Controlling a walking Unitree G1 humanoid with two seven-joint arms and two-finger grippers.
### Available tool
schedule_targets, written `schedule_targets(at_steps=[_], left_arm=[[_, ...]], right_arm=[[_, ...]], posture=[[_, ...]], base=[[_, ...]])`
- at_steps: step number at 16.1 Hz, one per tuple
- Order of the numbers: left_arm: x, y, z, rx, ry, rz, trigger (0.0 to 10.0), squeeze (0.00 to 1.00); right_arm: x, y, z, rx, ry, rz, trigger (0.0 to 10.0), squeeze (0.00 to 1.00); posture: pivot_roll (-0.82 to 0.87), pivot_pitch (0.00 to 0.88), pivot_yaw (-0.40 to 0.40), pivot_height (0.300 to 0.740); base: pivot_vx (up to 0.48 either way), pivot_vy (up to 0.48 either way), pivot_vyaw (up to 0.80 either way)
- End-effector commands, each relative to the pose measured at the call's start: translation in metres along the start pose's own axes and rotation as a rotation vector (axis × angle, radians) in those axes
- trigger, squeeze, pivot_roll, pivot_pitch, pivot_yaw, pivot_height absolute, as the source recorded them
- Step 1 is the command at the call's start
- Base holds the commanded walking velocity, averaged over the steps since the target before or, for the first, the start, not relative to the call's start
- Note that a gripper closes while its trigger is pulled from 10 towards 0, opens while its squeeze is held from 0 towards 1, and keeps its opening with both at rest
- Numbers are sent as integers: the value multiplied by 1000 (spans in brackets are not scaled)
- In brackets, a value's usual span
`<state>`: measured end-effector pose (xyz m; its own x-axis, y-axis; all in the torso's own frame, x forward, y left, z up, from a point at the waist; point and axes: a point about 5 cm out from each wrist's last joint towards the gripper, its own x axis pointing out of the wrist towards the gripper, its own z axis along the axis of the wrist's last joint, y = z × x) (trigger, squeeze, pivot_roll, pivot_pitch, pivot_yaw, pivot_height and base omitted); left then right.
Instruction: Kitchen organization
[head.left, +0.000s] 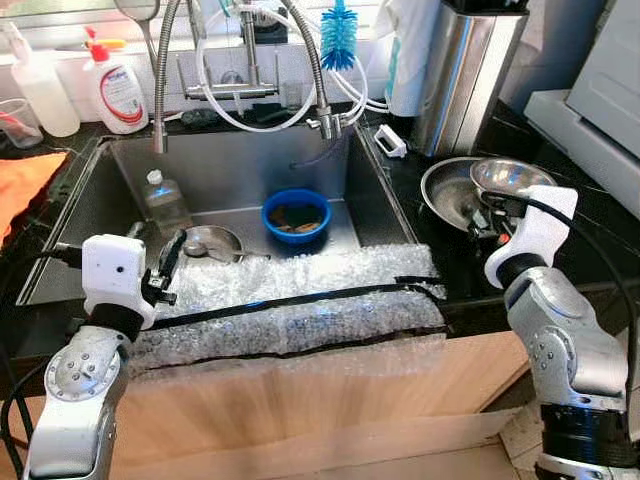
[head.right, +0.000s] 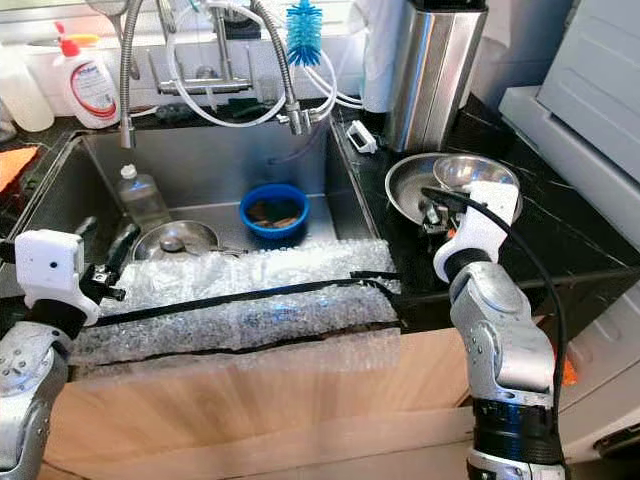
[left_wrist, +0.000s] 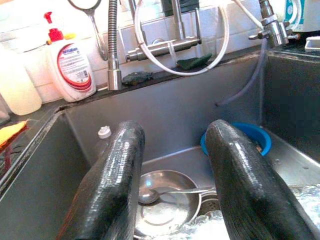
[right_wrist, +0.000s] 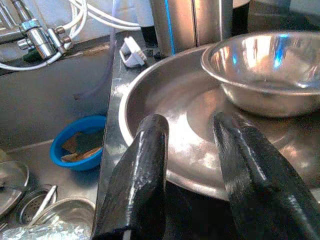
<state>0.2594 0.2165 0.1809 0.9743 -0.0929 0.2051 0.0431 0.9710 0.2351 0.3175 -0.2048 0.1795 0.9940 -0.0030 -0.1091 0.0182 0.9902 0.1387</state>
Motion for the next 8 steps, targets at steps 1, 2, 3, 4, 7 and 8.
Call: schedule_targets(at_steps=[1, 2, 3, 4, 7, 8], left_arm=[[1, 0, 3, 29, -11, -12, 10000, 0], [1, 0, 3, 29, -11, -12, 10000, 0], [1, 0, 3, 29, -11, -12, 10000, 0], [1, 0, 3, 29, -11, -12, 10000, 0], [0, -1, 5, 37, -13, -19, 10000, 0], [0, -1, 5, 38, -13, -21, 10000, 0]], right_arm=[[1, -2, 3, 16, 2, -11, 10000, 0], [1, -2, 3, 16, 2, -11, 10000, 0], [1, -2, 3, 16, 2, -11, 10000, 0], [1, -2, 3, 16, 2, -11, 10000, 0], [2, -2, -2, 47, 32, -24, 10000, 0], [2, -2, -2, 53, 36, -25, 10000, 0]], posture=[[-87, 21, 19, 740], [-87, 21, 19, 740], [-87, 21, 19, 740], [-87, 21, 19, 740], [-80, 24, 19, 740], [-80, 24, 19, 740]], base=[[0, 0, 0], [0, 0, 0], [0, 0, 0], [0, 0, 0], [0, 0, 0], [0, 0, 0]])
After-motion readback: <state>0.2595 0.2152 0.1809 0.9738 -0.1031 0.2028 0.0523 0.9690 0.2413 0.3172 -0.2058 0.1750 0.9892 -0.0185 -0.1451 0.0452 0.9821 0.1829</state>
